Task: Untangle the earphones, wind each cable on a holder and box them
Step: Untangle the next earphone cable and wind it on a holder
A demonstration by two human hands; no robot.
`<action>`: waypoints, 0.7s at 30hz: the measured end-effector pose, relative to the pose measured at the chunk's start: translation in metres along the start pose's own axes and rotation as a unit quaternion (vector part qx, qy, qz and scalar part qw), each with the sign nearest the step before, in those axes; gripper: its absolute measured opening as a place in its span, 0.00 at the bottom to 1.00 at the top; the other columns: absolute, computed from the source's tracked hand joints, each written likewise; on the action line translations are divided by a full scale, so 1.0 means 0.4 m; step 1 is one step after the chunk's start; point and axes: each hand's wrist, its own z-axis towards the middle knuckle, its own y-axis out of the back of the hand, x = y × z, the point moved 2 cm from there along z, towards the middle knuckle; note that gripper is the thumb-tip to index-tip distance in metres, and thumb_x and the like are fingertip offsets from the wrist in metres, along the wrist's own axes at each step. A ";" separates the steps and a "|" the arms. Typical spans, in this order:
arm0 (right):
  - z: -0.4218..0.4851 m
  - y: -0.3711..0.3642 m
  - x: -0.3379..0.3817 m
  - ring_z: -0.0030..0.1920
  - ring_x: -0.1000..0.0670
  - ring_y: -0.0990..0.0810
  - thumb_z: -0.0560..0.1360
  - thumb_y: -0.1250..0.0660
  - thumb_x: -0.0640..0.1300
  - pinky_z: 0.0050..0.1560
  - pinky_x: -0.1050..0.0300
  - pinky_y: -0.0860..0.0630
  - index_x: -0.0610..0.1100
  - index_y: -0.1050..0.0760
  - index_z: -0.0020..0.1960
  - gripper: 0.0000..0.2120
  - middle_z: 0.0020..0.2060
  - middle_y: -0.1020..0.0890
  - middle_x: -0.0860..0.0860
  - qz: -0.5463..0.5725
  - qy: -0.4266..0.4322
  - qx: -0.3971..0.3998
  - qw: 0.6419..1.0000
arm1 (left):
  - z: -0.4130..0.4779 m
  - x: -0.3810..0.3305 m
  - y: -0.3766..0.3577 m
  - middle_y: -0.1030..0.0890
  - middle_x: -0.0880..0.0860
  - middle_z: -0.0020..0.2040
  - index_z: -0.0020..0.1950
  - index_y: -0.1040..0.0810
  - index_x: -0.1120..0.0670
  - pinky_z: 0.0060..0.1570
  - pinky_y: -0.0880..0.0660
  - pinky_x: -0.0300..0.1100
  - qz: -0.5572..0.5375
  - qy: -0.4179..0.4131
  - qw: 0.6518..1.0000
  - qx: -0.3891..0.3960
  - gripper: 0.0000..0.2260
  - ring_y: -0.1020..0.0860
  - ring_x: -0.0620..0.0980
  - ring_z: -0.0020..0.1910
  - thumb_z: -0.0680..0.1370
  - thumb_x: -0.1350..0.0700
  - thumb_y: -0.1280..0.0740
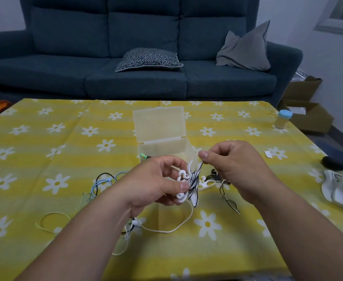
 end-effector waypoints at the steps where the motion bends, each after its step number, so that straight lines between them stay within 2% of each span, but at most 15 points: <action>1: 0.001 0.000 -0.002 0.25 0.53 0.39 0.72 0.24 0.47 0.33 0.55 0.36 0.43 0.23 0.31 0.14 0.23 0.36 0.53 0.000 -0.001 -0.002 1.000 | -0.002 0.001 -0.001 0.21 0.50 0.36 0.53 0.22 0.56 0.30 0.28 0.39 -0.001 0.008 1.000 0.013 0.11 0.23 0.54 0.31 0.73 0.66 0.27; 6: 0.005 -0.003 -0.008 0.25 0.53 0.37 0.71 0.24 0.47 0.34 0.54 0.35 0.43 0.23 0.31 0.14 0.23 0.34 0.53 -0.006 0.000 0.006 1.000 | -0.003 0.004 -0.003 0.21 0.53 0.37 0.53 0.22 0.55 0.29 0.27 0.39 0.006 0.037 0.998 0.044 0.11 0.23 0.54 0.31 0.74 0.65 0.27; 9: 0.005 -0.011 -0.018 0.27 0.49 0.40 0.73 0.25 0.48 0.32 0.55 0.42 0.37 0.24 0.34 0.17 0.25 0.36 0.48 0.012 -0.022 0.029 0.999 | -0.007 0.003 0.001 0.22 0.57 0.39 0.53 0.21 0.55 0.30 0.26 0.39 -0.017 0.032 0.998 0.061 0.12 0.22 0.53 0.31 0.73 0.65 0.27; 11: 0.002 -0.025 -0.028 0.28 0.49 0.41 0.76 0.28 0.49 0.32 0.53 0.46 0.41 0.23 0.32 0.17 0.25 0.36 0.47 0.024 -0.048 0.052 0.997 | -0.010 -0.002 0.002 0.24 0.61 0.42 0.54 0.22 0.56 0.30 0.25 0.39 -0.049 0.014 0.997 0.059 0.14 0.22 0.53 0.31 0.71 0.65 0.25; 13: -0.001 -0.044 -0.040 0.27 0.49 0.39 0.79 0.32 0.48 0.30 0.56 0.43 0.45 0.21 0.32 0.17 0.26 0.34 0.47 0.007 -0.072 0.080 0.994 | -0.009 -0.005 0.005 0.23 0.61 0.44 0.53 0.22 0.54 0.29 0.25 0.39 -0.095 -0.001 0.995 0.036 0.16 0.21 0.52 0.30 0.68 0.64 0.23; 16: -0.013 -0.080 -0.049 0.25 0.52 0.37 0.82 0.37 0.47 0.27 0.60 0.40 0.38 0.21 0.42 0.16 0.27 0.31 0.47 0.006 -0.099 0.130 0.987 | -0.006 -0.011 0.009 0.20 0.58 0.41 0.53 0.22 0.54 0.27 0.24 0.38 -0.146 -0.021 0.989 -0.013 0.17 0.22 0.50 0.28 0.66 0.62 0.26; 21: -0.037 -0.112 -0.038 0.26 0.54 0.35 0.83 0.41 0.46 0.27 0.64 0.38 0.41 0.22 0.40 0.17 0.27 0.29 0.51 -0.007 -0.104 0.188 0.977 | 0.008 -0.006 0.024 0.20 0.52 0.34 0.52 0.22 0.53 0.28 0.23 0.39 -0.164 -0.036 0.979 -0.113 0.11 0.22 0.48 0.28 0.73 0.66 0.30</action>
